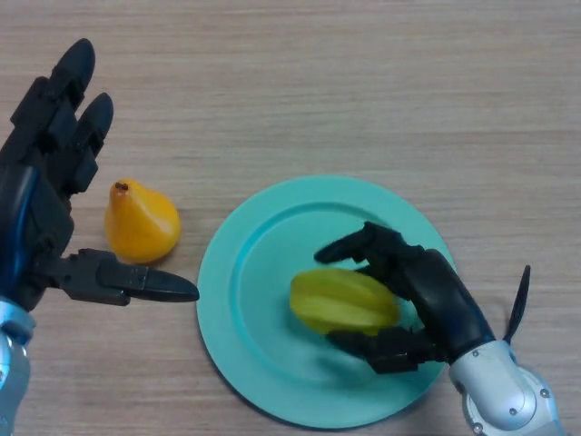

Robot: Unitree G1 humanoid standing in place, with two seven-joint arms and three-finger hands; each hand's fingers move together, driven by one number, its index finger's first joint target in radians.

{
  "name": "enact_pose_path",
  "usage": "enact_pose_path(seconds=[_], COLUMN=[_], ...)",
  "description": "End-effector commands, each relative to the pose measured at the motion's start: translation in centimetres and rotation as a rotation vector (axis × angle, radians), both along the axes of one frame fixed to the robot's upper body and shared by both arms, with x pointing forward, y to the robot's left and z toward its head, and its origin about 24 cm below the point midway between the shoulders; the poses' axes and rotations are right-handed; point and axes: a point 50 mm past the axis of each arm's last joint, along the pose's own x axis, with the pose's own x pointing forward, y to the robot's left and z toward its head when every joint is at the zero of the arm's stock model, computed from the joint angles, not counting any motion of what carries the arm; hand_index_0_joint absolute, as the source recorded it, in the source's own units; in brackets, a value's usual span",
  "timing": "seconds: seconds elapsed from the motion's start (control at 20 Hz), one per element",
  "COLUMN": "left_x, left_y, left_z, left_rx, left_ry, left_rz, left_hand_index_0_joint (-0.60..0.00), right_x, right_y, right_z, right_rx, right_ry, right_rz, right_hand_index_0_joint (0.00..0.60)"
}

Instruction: Pick up the yellow starfruit and place it on the plate

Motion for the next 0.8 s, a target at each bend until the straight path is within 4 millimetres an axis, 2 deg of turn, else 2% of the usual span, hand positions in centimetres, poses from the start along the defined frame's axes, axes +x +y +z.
enact_pose_path(seconds=[0.05, 0.25, 0.45, 0.6, 0.8], left_x=[-1.4, -1.5, -1.5, -1.1, -0.8], left_y=[0.4, 0.0, -0.4, -0.6, -0.8], left_z=[3.4, 3.2, 3.1, 3.3, 2.6], left_rx=[0.038, 0.049, 0.013, -0.005, -0.005], left_ry=[-0.196, -0.197, -0.171, -0.180, -0.174], left_rz=[0.005, -0.002, -0.043, -0.051, -0.077], left_hand_index_0_joint=[0.000, 0.000, 0.000, 0.000, 0.000], right_x=[0.3, 0.4, -0.3, -0.9, -1.4], right_y=[-0.3, -2.0, -4.2, -5.8, -7.8], right_z=[5.0, 8.5, 10.6, 11.4, 11.8], right_rx=[0.132, 0.182, 0.218, 0.228, 0.225], right_ry=[-0.247, -0.383, -0.413, -0.416, -0.428], right_rz=[-0.005, -0.029, -0.066, -0.089, -0.110], right_hand_index_0_joint=[0.000, 0.000, 0.000, 0.000, 0.000])
